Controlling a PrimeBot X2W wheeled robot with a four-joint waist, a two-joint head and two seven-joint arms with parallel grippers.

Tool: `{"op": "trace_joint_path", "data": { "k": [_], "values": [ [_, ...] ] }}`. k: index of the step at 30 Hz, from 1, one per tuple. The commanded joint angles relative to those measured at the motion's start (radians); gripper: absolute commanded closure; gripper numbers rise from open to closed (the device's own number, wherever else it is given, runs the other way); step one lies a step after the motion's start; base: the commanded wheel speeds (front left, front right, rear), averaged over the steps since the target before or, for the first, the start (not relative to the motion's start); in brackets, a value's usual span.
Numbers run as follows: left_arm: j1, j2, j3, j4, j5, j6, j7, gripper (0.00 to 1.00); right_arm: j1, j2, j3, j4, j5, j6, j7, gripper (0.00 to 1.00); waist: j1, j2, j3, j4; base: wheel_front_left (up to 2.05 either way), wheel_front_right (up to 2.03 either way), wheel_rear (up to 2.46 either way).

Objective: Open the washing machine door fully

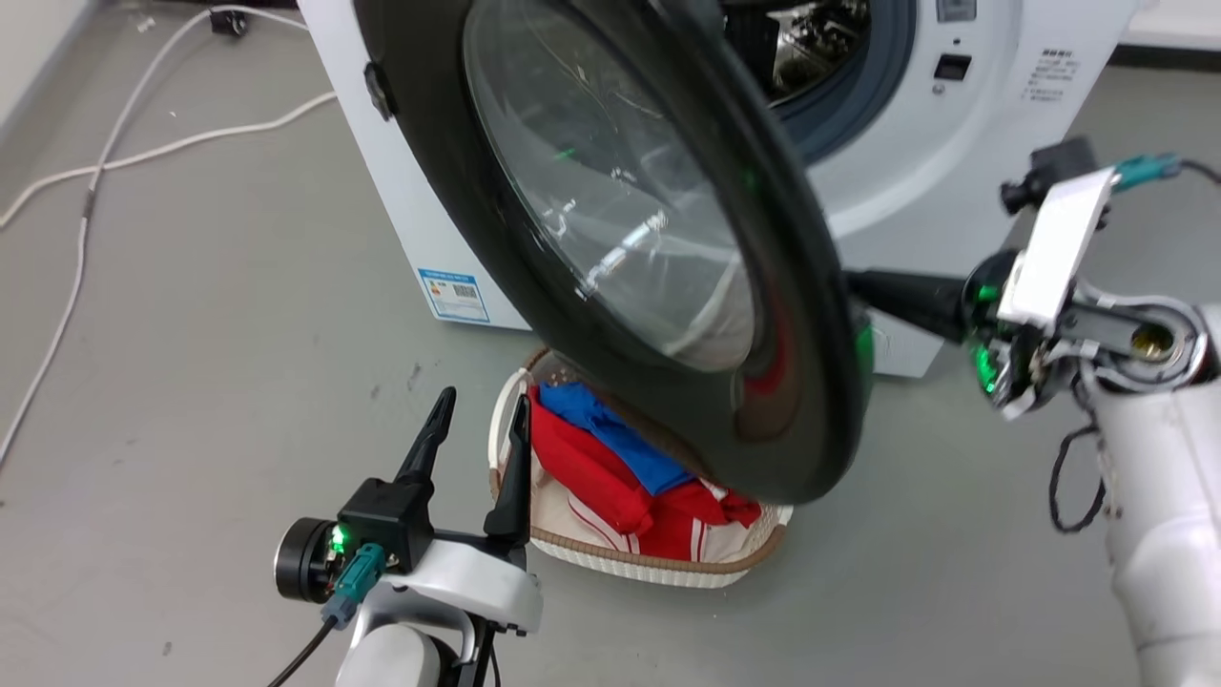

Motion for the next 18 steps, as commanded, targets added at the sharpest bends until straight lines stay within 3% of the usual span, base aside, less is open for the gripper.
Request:
{"op": "trace_joint_path", "data": {
  "k": [1, 18],
  "values": [
    [0.01, 0.0, 0.002, 0.002, 0.001, -0.003, -0.002, 0.0, 0.041, 0.016, 0.004, -0.029, -0.002, 0.0, 0.009, 1.0, 0.0002, 0.0, -0.013, 0.009, 0.0, 0.0, 0.0],
    [0.044, 0.0, -0.019, 0.01, -0.021, -0.003, -0.002, 0.0, 0.286, 0.116, -0.01, -0.275, -0.036, 0.0, 0.083, 1.0, 0.0002, 0.0, -0.037, 0.073, 0.0, 0.0, 0.0]
  ]
}}
